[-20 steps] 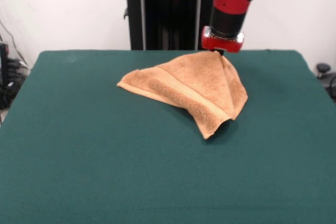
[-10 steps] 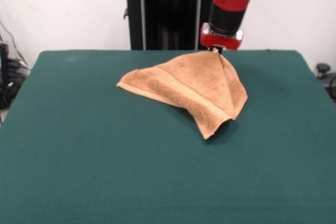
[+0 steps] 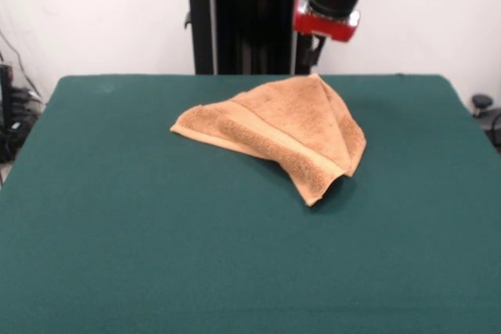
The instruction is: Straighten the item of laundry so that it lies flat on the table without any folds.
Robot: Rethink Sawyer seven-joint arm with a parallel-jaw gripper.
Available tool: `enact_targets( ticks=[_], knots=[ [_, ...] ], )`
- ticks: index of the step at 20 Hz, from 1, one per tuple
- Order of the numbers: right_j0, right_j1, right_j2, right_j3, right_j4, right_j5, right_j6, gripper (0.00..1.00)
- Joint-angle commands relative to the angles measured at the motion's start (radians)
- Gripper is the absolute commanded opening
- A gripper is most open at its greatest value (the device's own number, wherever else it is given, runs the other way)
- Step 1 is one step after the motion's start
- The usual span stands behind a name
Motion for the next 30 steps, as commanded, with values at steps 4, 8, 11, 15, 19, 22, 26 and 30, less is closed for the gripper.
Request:
enact_targets(
  ticks=[4, 8, 11, 15, 19, 22, 26, 30],
  knots=[
    [0.027, -0.072, 0.006, 0.032, 0.045, 0.175, 0.152, 0.0],
    [0.017, -0.068, 0.019, 0.044, 0.048, 0.159, 0.153, 0.0],
    [-0.012, -0.039, 0.056, 0.056, 0.073, 0.12, 0.155, 0.0],
    [-0.015, 0.005, 0.065, 0.059, 0.074, 0.06, 0.164, 0.0],
    [0.0, 0.028, 0.057, 0.039, 0.053, 0.054, 0.157, 0.0],
    [0.007, 0.033, 0.053, 0.032, 0.047, 0.04, 0.156, 1.0],
    [-0.019, 0.035, 0.091, 0.054, 0.09, 0.032, 0.169, 1.0],
    [0.004, 0.05, 0.095, 0.046, 0.109, 0.012, 0.193, 1.0]
  ],
)
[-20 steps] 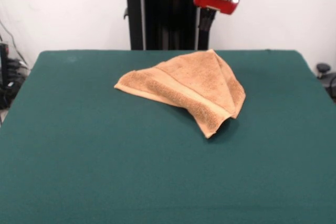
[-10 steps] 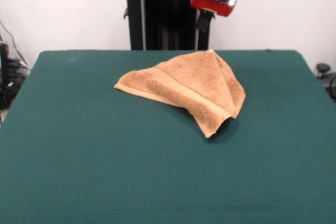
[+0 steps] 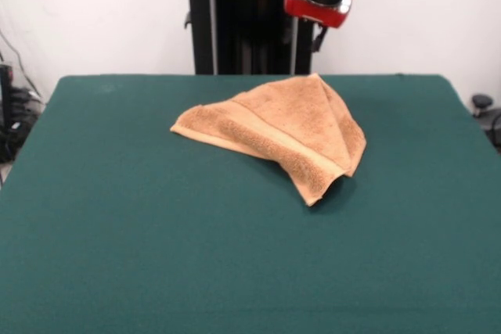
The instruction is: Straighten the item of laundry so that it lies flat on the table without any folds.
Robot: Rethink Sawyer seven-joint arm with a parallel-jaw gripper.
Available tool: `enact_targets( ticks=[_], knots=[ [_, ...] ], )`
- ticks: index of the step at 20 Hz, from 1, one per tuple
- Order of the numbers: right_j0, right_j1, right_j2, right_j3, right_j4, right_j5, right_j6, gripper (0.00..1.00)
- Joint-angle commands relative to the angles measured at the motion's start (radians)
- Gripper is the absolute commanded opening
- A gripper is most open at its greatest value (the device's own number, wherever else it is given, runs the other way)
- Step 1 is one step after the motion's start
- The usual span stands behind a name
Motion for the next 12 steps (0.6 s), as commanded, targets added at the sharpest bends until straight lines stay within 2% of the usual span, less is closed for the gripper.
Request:
enact_targets(
  ticks=[1, 12],
  knots=[
    [0.025, 0.078, 0.119, 0.025, 0.094, -0.077, 0.2, 1.0],
    [0.093, 0.244, 0.125, -0.042, 0.162, -0.249, 0.249, 1.0]
  ],
)
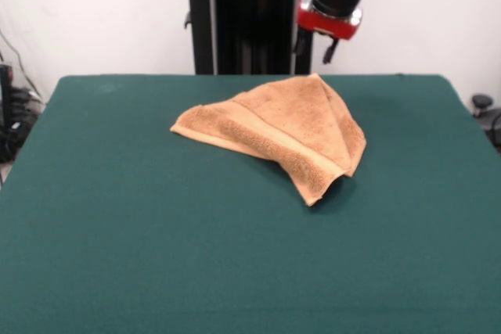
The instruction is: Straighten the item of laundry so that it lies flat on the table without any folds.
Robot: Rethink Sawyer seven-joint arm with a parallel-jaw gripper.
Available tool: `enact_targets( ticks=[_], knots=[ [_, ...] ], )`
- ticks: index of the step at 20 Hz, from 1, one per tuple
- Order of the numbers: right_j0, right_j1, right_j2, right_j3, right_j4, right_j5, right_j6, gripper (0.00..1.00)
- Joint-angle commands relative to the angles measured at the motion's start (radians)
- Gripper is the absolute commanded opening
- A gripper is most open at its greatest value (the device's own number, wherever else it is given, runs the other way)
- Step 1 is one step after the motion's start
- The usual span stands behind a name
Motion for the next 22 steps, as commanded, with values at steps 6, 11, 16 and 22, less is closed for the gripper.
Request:
enact_targets(
  ticks=[6, 11, 16, 22],
  knots=[
    [0.041, 0.287, 0.132, -0.075, 0.113, -0.303, 0.236, 1.0],
    [0.02, 0.367, 0.143, -0.104, 0.104, -0.41, 0.221, 1.0],
    [0.005, 0.446, 0.152, -0.141, 0.09, -0.5, 0.217, 1.0],
    [0.036, 0.47, 0.123, -0.17, 0.086, -0.524, 0.21, 0.0]
  ],
)
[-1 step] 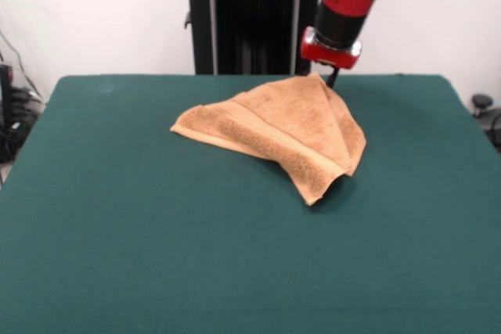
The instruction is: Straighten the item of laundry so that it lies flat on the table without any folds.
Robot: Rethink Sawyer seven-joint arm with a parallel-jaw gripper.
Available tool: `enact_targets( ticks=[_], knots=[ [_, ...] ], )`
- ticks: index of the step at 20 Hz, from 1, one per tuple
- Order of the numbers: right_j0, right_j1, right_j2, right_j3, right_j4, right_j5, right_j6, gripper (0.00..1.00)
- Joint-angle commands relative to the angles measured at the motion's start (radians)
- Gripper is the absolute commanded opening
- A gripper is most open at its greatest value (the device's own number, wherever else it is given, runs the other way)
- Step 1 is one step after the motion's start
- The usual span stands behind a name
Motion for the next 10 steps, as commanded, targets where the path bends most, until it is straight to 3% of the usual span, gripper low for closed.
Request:
enact_targets(
  ticks=[1, 10],
  knots=[
    [0.013, 0.292, 0.099, -0.178, 0.052, -0.276, 0.209, 0.0],
    [0.009, 0.283, 0.105, -0.176, 0.056, -0.24, 0.2, 0.0]
  ],
)
